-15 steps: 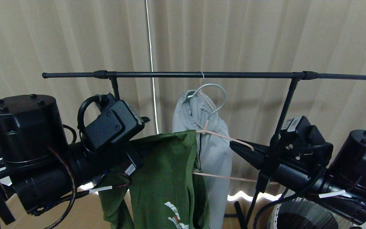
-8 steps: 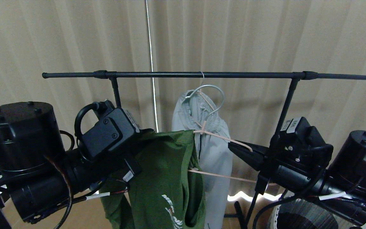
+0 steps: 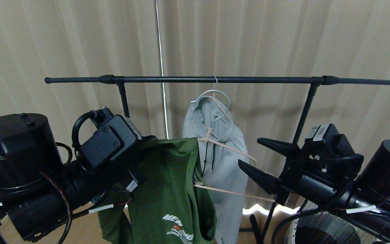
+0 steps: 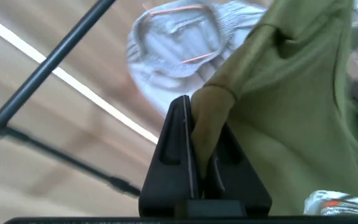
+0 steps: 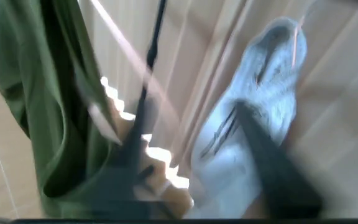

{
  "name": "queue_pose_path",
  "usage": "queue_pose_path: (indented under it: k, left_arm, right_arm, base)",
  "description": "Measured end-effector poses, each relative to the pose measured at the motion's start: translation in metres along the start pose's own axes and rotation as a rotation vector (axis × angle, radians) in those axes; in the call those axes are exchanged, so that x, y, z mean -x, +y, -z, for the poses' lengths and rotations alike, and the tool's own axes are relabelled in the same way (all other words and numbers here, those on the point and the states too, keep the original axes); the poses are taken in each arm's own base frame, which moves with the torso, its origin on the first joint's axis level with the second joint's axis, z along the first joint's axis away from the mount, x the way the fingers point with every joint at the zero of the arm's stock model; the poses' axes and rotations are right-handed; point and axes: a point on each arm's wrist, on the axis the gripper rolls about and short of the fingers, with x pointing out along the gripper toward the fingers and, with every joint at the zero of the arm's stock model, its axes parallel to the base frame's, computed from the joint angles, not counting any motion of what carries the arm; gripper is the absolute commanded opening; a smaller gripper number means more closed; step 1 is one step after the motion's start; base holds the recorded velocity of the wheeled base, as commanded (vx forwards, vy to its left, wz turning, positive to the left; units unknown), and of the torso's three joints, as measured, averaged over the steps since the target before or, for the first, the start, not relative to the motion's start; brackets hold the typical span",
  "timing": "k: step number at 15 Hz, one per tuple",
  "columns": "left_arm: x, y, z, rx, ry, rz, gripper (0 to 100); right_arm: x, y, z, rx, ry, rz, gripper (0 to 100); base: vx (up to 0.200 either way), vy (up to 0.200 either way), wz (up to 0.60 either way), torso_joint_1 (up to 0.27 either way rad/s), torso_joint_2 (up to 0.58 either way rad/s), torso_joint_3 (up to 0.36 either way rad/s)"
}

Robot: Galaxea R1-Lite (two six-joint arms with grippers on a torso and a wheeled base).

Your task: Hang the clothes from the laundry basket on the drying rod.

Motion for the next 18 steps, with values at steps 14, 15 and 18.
queue_pose_path:
  k: [14,15,18]
  left_arm:
    - [-0.006,0.007,-0.036,0.341,-0.083,-0.229,0]
    - [-0.006,0.007,-0.042,0.347,-0.107,-0.223,0]
    - [-0.006,0.004,-0.049,0.35,-0.129,-0.204,0]
  right_arm:
    - [0.011,0.032,0.021,-0.009,0.069,-0.133,100]
    - [0.007,0.033,0.022,-0.007,0.062,-0.134,100]
    - [-0.012,0.034,0.026,0.0,0.009,-0.123,100]
  base:
    - [0.0,0.0,0.0,0.0,0.0,0.0]
    - [0.0,0.0,0.0,0.0,0.0,0.0]
    - [0.0,0.0,0.0,0.0,0.0,0.0]
